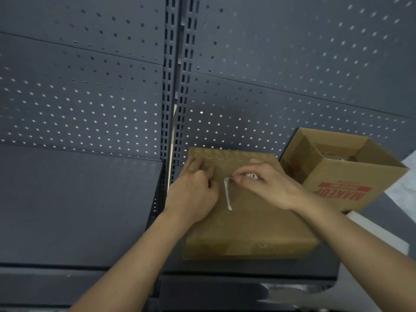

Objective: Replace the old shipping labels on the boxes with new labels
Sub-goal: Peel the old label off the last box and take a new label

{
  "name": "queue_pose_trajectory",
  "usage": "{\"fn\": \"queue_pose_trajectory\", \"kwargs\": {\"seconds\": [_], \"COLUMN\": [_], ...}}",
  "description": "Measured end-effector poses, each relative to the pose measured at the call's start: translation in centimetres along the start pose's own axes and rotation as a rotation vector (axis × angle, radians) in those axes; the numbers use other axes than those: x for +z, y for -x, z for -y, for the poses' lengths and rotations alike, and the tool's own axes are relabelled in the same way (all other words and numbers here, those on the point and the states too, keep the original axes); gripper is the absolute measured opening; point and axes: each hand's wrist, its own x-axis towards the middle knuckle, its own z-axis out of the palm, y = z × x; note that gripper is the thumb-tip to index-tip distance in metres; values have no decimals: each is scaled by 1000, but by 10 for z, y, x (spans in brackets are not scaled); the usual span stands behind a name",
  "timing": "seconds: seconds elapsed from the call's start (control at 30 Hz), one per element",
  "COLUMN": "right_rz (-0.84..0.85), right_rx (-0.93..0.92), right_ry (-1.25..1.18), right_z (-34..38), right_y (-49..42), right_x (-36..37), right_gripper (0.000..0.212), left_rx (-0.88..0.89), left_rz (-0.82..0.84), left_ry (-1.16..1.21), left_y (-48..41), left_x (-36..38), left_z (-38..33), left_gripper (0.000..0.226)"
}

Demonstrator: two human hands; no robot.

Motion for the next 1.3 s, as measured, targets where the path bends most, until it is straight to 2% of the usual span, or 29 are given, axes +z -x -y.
{"fn": "queue_pose_trajectory", "kwargs": {"seconds": [0.13,0.43,0.7,0.87,1.0,1.3], "right_rz": [22,-228,-267,-333,-287,-258], "right_rx": [8,-109,-204,-175,-105,-93], "right_ry": [23,26,45,-223,-374,-529], "right_z": [2,6,4,6,7,12], "right_y": [4,15,26,30,34,47], "right_x": [-1,12,14,21,23,18], "right_gripper": [22,16,9,15,27,15], "left_rx": [7,22,11,25,32,21], "left_rz": [2,-14,-11,-40,-34,-24], "left_ry": [-8,-13,-14,-29,-30,8], "left_y": [0,1,0,1,1,-1], "left_x": [-1,0,1,0,0,3], "left_z": [-1,-1,0,-1,-1,4], "left_gripper": [49,47,47,42,43,46]}}
